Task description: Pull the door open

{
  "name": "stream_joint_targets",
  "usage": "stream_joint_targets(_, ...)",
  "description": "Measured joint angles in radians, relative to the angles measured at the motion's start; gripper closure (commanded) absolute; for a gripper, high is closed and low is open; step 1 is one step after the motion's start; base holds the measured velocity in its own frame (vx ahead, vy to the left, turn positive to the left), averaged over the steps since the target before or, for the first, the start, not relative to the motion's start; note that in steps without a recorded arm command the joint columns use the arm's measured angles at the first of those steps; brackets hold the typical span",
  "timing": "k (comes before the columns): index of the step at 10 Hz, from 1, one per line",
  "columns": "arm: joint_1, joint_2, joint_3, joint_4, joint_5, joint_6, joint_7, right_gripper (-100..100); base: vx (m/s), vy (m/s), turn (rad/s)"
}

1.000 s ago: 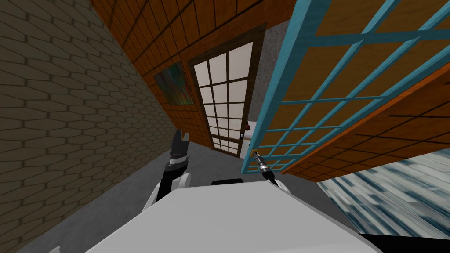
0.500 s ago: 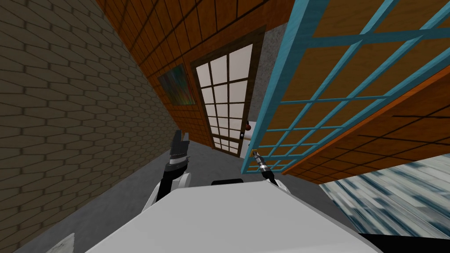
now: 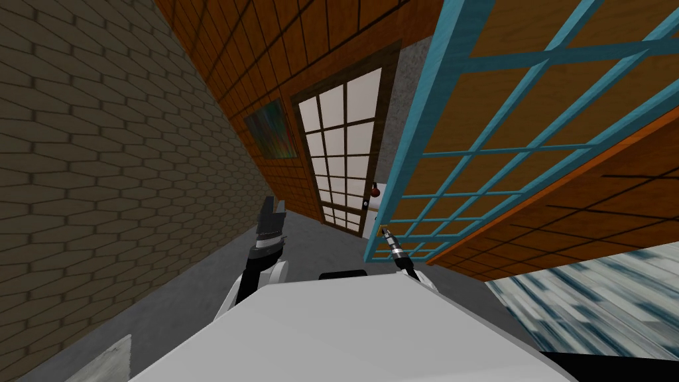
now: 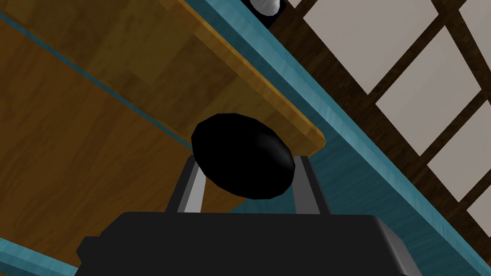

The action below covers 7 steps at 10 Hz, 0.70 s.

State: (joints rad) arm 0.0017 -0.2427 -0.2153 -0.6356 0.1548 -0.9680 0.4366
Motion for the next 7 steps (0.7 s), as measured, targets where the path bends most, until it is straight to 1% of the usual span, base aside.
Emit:
stream_joint_targets(1, -0.008, -0.003, 0.002, 0.016, -0.006, -0.009, -0.017, 100, -0.033, -0.015, 0.049)
stream_joint_targets(3, 0.000, -0.002, 0.011, -0.004, -0.022, 0.005, -0.061, 100, -0.029, -0.019, 0.036)
stream_joint_targets(4, 0.002, -0.004, 0.017, -0.007, -0.032, 0.008, -0.086, 100, -0.058, -0.026, 0.096)
stream_joint_targets(5, 0.001, -0.006, 0.023, -0.008, -0.047, 0.011, -0.115, 100, -0.036, -0.019, 0.041)
stream_joint_targets(6, -0.006, -0.007, 0.026, 0.002, -0.055, 0.008, -0.136, 100, -0.029, -0.022, 0.055)
stream_joint_targets(7, -0.002, -0.007, 0.032, -0.002, -0.066, 0.008, -0.162, 100, -0.022, -0.015, 0.029)
